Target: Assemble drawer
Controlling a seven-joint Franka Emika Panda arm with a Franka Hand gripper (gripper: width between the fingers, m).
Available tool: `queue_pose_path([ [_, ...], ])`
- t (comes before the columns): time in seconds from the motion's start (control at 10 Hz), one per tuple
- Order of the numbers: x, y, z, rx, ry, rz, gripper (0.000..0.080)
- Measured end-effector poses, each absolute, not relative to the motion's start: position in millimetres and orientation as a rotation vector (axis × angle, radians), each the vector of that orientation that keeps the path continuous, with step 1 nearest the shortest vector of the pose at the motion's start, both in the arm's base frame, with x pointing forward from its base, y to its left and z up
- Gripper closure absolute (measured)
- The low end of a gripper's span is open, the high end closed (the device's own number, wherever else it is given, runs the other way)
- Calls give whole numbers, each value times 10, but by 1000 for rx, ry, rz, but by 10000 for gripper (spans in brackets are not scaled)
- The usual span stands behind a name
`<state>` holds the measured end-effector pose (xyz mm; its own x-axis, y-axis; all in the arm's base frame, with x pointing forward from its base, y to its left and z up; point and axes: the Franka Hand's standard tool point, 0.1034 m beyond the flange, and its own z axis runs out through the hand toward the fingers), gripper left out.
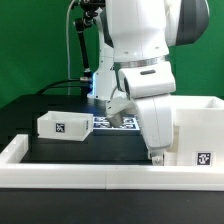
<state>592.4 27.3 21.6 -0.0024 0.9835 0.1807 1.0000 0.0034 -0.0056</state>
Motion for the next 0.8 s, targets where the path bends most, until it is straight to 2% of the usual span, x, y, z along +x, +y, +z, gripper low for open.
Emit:
queue_pose_path([
  [0.2, 5888, 328, 172, -2106, -2131, -180, 151],
  [0.5, 5902, 262, 205, -2099, -2128, -167, 151],
  [0.8, 6002, -152, 296, -2107, -2126, -144, 151],
])
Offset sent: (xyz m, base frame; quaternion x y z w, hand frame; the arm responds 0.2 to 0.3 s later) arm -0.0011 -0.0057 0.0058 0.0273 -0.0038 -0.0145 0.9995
